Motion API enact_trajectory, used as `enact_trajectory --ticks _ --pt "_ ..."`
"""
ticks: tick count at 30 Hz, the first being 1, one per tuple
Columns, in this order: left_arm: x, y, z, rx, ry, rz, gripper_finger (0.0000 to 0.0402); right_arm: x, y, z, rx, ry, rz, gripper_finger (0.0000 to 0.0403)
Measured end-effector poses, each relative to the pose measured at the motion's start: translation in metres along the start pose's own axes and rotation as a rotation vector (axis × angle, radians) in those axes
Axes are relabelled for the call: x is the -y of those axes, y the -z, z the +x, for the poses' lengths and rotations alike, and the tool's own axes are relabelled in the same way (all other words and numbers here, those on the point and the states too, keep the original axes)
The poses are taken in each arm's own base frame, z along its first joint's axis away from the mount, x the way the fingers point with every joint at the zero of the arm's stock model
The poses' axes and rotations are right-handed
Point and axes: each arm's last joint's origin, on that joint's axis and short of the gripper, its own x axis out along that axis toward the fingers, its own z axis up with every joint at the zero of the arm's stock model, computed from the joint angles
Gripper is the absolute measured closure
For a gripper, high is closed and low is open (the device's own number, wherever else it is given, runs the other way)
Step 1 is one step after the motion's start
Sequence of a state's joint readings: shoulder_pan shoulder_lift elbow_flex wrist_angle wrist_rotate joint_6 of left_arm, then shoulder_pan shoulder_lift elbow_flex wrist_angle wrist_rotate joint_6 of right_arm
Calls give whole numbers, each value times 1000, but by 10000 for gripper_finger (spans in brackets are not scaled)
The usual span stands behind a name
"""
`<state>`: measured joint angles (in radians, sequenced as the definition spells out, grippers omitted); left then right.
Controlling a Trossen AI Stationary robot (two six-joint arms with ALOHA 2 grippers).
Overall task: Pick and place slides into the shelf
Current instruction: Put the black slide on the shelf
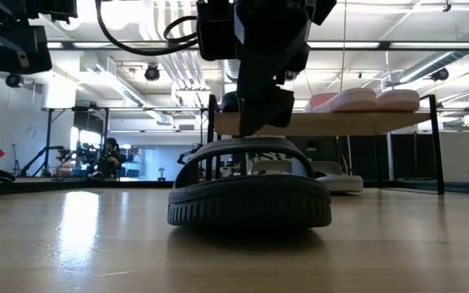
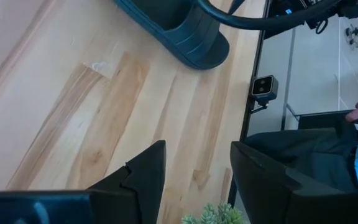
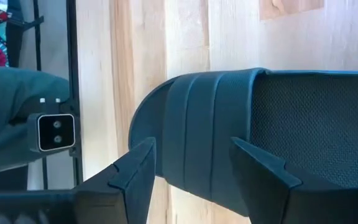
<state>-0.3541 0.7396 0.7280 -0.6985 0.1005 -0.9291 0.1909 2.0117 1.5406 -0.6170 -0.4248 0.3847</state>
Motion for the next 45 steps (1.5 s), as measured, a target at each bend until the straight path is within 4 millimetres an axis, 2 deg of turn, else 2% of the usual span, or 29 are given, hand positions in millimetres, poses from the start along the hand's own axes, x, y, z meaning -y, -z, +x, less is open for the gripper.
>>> enact_trajectory --ticks 10,19,24,26,35,45 --pt "0 0 0 -1 2 -1 236 2 1 2 43 127 16 209" --pt "0 0 -2 4 7 1 236 -6 -6 -15 51 111 -14 209" --pt "0 0 -2 3 6 1 236 17 -1 -3 -26 75 58 209" --pt "0 0 -2 4 7 2 236 21 1 0 -34 73 63 209" --pt "-1 1 0 2 1 3 236 24 3 0 -69 -26 53 209" --pt "-4 3 2 -7 -11 1 236 25 7 7 -61 -26 19 209"
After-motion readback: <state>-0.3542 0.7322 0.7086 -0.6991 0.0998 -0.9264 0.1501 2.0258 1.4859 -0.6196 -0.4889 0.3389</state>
